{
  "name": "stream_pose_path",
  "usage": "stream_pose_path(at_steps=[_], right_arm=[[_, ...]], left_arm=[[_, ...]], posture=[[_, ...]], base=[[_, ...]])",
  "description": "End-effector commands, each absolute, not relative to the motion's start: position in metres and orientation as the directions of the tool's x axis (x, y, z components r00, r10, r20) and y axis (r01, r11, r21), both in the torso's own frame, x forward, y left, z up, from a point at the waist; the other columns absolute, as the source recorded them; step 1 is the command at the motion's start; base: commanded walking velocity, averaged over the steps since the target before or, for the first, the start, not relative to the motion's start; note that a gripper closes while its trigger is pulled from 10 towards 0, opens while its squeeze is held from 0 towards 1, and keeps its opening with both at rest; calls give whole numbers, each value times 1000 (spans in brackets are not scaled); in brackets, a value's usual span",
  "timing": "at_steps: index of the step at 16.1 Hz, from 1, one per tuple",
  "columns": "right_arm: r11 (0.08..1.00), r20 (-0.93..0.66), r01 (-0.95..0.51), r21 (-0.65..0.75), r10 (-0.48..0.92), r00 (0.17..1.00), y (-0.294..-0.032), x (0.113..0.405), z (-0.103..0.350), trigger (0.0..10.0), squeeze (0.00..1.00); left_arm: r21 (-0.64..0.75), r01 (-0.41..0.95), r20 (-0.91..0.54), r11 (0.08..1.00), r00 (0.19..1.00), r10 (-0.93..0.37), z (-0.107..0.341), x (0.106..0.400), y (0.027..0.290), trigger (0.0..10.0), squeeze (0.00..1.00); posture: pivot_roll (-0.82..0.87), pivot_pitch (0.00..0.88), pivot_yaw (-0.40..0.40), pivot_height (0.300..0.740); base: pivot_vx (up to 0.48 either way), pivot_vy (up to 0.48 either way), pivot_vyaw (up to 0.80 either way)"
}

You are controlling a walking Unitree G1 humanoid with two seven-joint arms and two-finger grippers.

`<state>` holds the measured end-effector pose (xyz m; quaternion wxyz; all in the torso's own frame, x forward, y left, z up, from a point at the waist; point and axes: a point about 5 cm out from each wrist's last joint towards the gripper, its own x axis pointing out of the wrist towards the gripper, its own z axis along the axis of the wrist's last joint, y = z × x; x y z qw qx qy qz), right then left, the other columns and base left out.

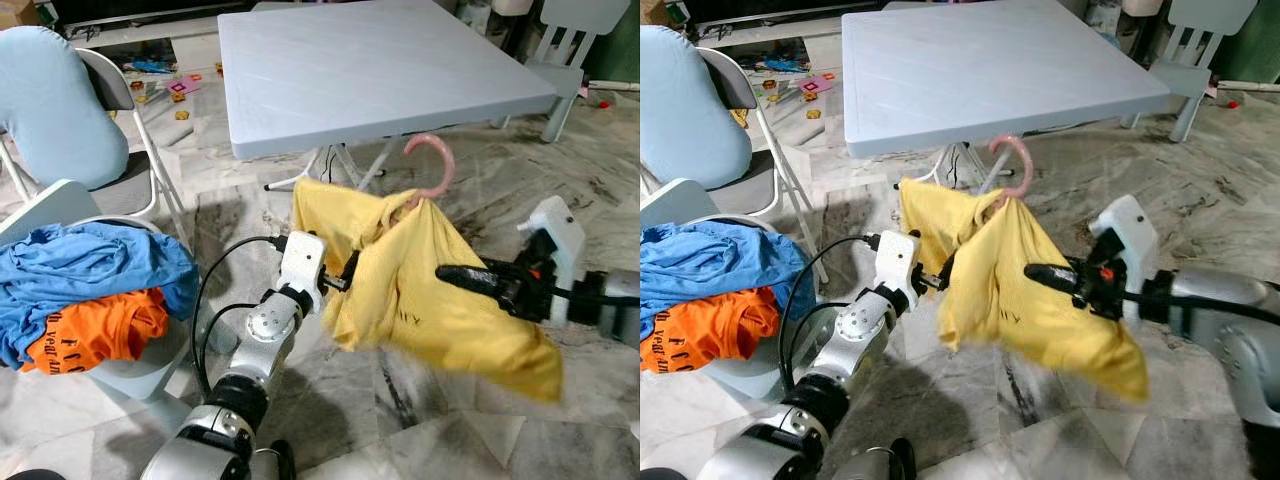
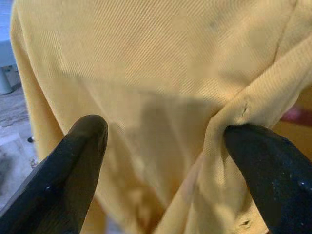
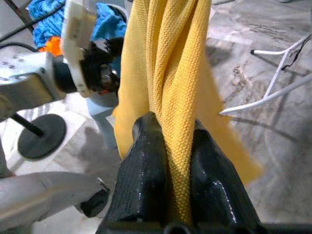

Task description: Hang hanger

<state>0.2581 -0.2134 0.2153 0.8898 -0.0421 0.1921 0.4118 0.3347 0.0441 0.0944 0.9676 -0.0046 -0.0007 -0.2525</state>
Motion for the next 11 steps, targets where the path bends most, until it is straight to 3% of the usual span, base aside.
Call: stream_pose_path(at_steps=[1,8,11], right_arm=[[590,-315,-804,74,779,543,-204,249,231,10000,0],[666,-319,-744,49,716,620,-206,261,229,10000,0],[650,-317,-759,48,730,605,-202,260,229,10000,0]], left_arm=[[-11,487,5,874,874,-487,95,336,43,10000,0],[-146,605,65,782,795,-603,101,323,13,10000,0],[-157,631,36,759,772,-635,94,320,10,10000,0]], posture=[[-150,90,45,740],[-144,90,38,740],[-148,90,37,740]], base=[[0,0,0],[0,0,0],[0,0,0]])
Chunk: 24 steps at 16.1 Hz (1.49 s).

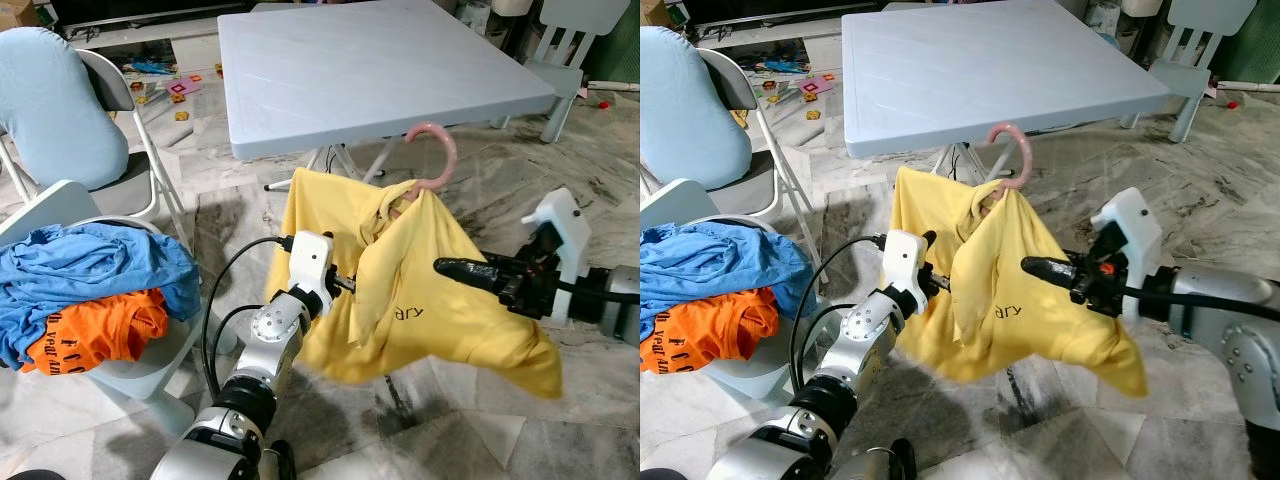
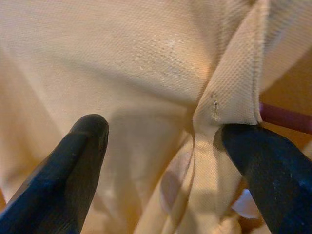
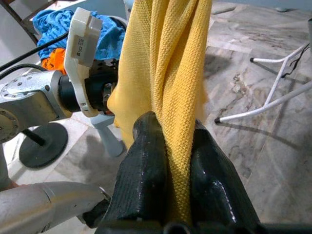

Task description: Hang hanger

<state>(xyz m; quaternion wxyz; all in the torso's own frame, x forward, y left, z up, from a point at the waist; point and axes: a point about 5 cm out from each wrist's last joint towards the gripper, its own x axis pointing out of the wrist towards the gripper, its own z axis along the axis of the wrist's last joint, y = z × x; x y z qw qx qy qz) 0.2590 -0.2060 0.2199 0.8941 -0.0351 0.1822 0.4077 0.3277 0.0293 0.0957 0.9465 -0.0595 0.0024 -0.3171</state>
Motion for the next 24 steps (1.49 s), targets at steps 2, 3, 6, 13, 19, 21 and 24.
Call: stream_pose_path(at_steps=[2,3,6,13,19,21,24], right_arm=[[656,-322,-754,37,722,612,-203,261,229,10000,0],[658,-322,-752,35,720,614,-203,261,229,10000,0],[655,-333,-755,26,718,611,-201,262,226,10000,0],[588,-331,-808,37,770,545,-194,255,229,10000,0],[509,-343,-859,57,818,462,-197,234,234,10000,0],[518,-357,-854,51,808,469,-199,235,232,10000,0],[530,-361,-847,42,799,481,-199,239,230,10000,0]], left_arm=[[-170,667,34,725,740,-672,93,315,6,10000,0],[-170,678,33,715,729,-684,92,313,5,10000,0],[-152,718,19,679,689,-724,89,307,2,10000,0],[-158,638,-58,754,756,-652,82,318,14,10000,0],[-95,478,-84,873,870,-485,81,337,49,0,0],[-69,425,-66,903,901,-429,85,342,59,0,0],[-40,343,-74,939,936,-345,81,344,77,0,0]], posture=[[-148,90,37,740],[-150,89,40,740],[-148,87,41,740],[-155,84,35,740],[-167,83,41,740],[-162,82,42,740],[-148,84,37,740]], base=[[0,0,0],[0,0,0],[0,0,0],[0,0,0],[0,0,0],[0,0,0],[0,0,0]])
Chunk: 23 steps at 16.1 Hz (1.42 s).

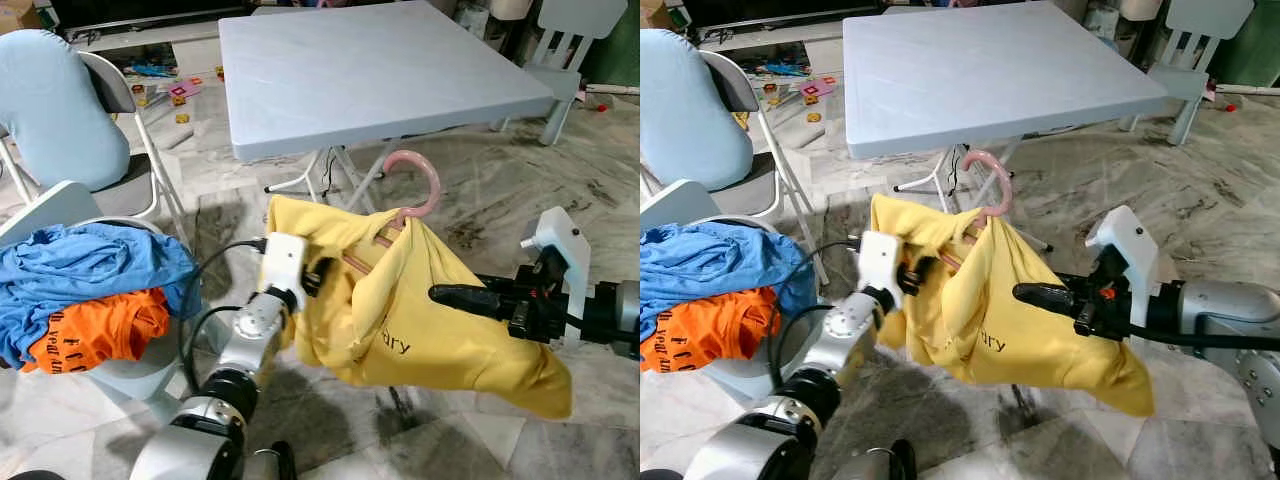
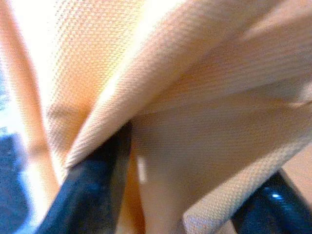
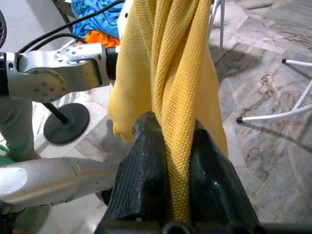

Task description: Hang hanger

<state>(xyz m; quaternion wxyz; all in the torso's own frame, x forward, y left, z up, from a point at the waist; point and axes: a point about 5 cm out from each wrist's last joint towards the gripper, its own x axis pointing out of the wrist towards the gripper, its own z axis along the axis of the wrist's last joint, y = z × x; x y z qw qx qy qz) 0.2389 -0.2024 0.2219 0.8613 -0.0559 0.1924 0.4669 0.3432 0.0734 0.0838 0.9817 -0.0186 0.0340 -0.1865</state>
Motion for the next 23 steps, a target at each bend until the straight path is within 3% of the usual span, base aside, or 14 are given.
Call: stream_pose_path(at_steps=[1,12,18,20,23], right_arm=[[531,-363,-846,41,797,483,-199,239,229,10000,0],[524,-393,-851,47,793,466,-188,229,212,10000,0],[552,-394,-834,20,771,501,-192,234,210,10000,0],[585,-402,-810,-36,734,548,-200,240,212,10000,0],[628,-417,-719,-298,592,690,-218,264,213,10000,0]], left_arm=[[-40,335,-74,941,939,-337,81,344,79,0,0],[-37,356,-49,934,933,-357,81,341,76,0,0],[-33,364,-17,931,931,-364,90,345,75,0,0],[-30,349,-23,937,937,-349,88,344,79,0,0],[-36,363,-26,931,931,-363,87,342,77,0,0]], posture=[[-148,84,37,740],[-157,133,63,740],[-138,121,60,740],[-135,119,49,740],[-126,116,44,740]], base=[[0,0,0],[0,0,0],[0,0,0],[0,0,0],[0,0,0]])
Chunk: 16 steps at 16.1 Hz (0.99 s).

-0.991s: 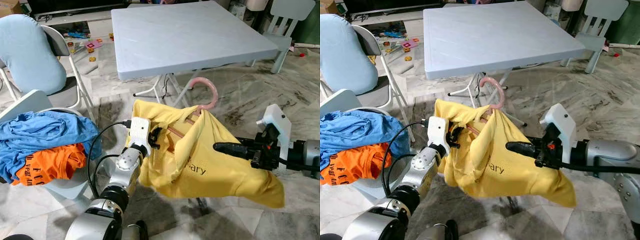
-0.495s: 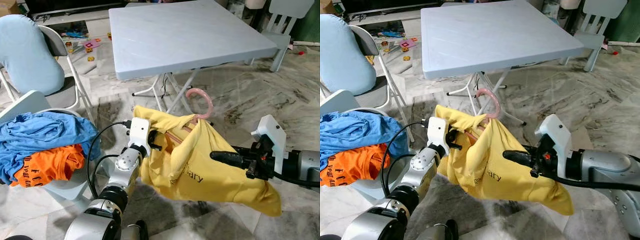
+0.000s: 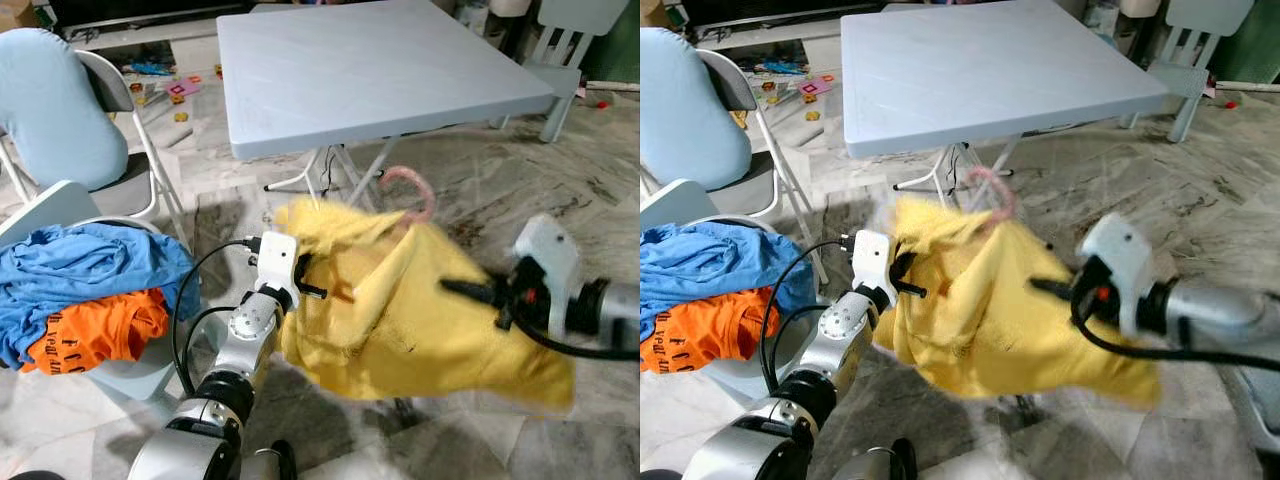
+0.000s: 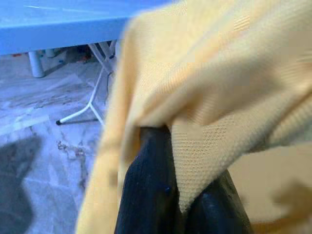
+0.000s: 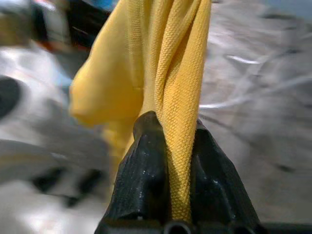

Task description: Hang hanger

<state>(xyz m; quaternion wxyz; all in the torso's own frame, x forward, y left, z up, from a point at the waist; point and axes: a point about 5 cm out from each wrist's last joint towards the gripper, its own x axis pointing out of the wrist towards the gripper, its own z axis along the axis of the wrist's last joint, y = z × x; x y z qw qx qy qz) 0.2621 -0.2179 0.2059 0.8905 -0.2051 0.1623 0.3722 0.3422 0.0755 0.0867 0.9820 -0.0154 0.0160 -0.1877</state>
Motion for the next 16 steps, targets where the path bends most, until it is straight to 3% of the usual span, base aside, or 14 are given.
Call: stream_pose_path(at_steps=[1,5,6,9,12,14,16], right_arm=[[598,-422,-707,-377,568,706,-223,269,213,10000,0],[432,-555,-742,-513,492,671,-258,266,211,10000,0],[303,-631,-778,-550,459,625,-274,259,213,10000,0],[161,-758,-873,-461,440,481,-307,242,228,10000,0],[119,-760,-890,-440,479,440,-313,239,237,10000,0],[193,-639,-883,-428,627,446,-307,244,260,10000,0],[196,-603,-875,-443,657,453,-309,245,267,10000,0]], left_arm=[[-36,374,-27,927,927,-375,87,341,76,0,0],[-31,402,0,915,916,-402,92,341,75,0,0],[-22,398,6,917,917,-398,94,342,77,0,0],[-12,384,-2,923,923,-384,94,344,84,0,0],[-10,388,-10,922,922,-388,93,343,85,0,0],[-18,406,-31,913,913,-407,89,341,84,0,0],[-28,427,-43,904,903,-428,87,339,81,0,0]], posture=[[-122,115,41,740],[-112,107,28,740],[-112,105,26,740],[-113,105,25,740],[-109,106,29,740],[-108,105,29,740],[-108,101,31,740]], base=[[0,0,0],[0,0,0],[0,0,0],[0,0,0],[0,0,0],[0,0,0],[0,0,0]])
